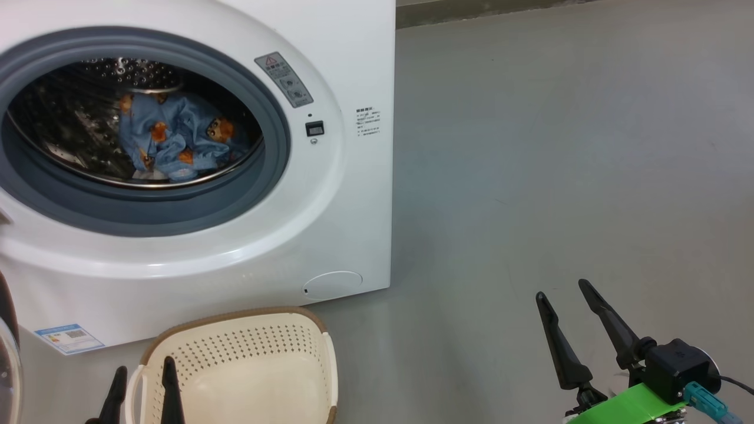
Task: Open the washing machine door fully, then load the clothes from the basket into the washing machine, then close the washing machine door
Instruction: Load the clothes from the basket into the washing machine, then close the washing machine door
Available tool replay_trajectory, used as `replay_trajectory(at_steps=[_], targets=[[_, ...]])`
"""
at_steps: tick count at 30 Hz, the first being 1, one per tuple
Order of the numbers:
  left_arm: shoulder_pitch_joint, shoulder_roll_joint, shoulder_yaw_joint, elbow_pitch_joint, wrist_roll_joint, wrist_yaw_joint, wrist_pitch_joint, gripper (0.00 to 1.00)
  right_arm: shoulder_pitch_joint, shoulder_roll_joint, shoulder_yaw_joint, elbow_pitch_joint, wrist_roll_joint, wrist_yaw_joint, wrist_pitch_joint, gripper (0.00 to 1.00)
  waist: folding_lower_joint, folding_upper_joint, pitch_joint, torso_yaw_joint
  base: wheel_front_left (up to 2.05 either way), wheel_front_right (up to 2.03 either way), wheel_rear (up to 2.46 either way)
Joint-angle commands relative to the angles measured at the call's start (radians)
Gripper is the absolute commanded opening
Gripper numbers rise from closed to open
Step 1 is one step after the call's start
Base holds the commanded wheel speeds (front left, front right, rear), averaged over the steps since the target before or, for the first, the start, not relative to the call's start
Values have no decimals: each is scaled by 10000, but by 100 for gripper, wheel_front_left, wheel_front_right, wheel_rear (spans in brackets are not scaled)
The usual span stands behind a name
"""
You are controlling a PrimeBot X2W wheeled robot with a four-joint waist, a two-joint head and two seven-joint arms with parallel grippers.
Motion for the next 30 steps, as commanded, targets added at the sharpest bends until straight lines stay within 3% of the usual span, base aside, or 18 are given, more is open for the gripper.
replay_trajectory(at_steps=[1,30], targets=[[-132,130,373,-321,0,41,-64,100,30,-72,166,-296,27,16,-48,100,0,0,3,-3,0,0,0],[278,129,275,-626,171,76,-65,100,169,-148,141,-237,18,16,-48,100,0,0,-142,46,0,0,0]])
